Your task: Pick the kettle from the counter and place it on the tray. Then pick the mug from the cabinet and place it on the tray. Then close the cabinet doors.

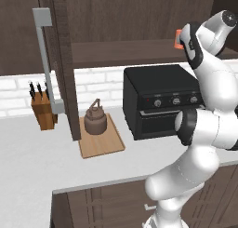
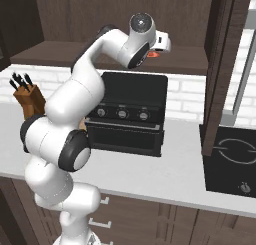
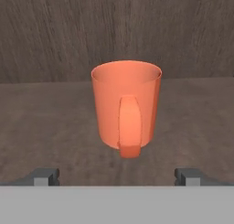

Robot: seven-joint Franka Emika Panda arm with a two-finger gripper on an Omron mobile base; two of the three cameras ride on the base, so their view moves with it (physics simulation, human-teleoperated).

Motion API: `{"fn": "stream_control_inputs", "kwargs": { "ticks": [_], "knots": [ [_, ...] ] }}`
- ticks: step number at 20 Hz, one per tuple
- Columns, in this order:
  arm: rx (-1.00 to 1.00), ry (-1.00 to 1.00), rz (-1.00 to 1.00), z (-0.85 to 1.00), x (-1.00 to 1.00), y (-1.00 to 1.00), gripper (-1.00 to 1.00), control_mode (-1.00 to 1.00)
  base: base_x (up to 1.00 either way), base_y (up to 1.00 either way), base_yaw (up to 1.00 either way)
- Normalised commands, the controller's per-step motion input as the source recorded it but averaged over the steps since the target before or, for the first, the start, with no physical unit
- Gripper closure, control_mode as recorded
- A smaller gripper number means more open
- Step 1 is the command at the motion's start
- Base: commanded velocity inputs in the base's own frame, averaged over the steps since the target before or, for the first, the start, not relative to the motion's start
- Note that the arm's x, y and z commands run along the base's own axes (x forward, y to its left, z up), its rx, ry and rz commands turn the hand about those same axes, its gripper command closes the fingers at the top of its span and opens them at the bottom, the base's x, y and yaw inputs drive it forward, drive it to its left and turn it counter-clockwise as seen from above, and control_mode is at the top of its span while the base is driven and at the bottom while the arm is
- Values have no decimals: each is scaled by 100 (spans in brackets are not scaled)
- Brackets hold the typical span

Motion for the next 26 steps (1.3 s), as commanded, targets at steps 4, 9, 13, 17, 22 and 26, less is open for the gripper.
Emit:
{"fn": "stream_control_inputs", "kwargs": {
  "ticks": [4, 9, 13, 17, 22, 26],
  "knots": [
    [1, 0, 0, 0, 27, 0, -100, -100, 0, 0, 0],
    [1, 0, 0, -1, 24, 0, -100, -100, 0, 0, 0],
    [1, 0, 0, -4, 23, 0, -100, -100, 0, 0, 0],
    [1, 0, 0, -2, 18, -1, -100, -100, 0, 0, 0],
    [1, 0, 0, -2, 14, -3, -100, -100, 0, 0, 0],
    [0, 0, 0, -1, 9, -1, 100, -100, 0, 0, 0]
  ]
}}
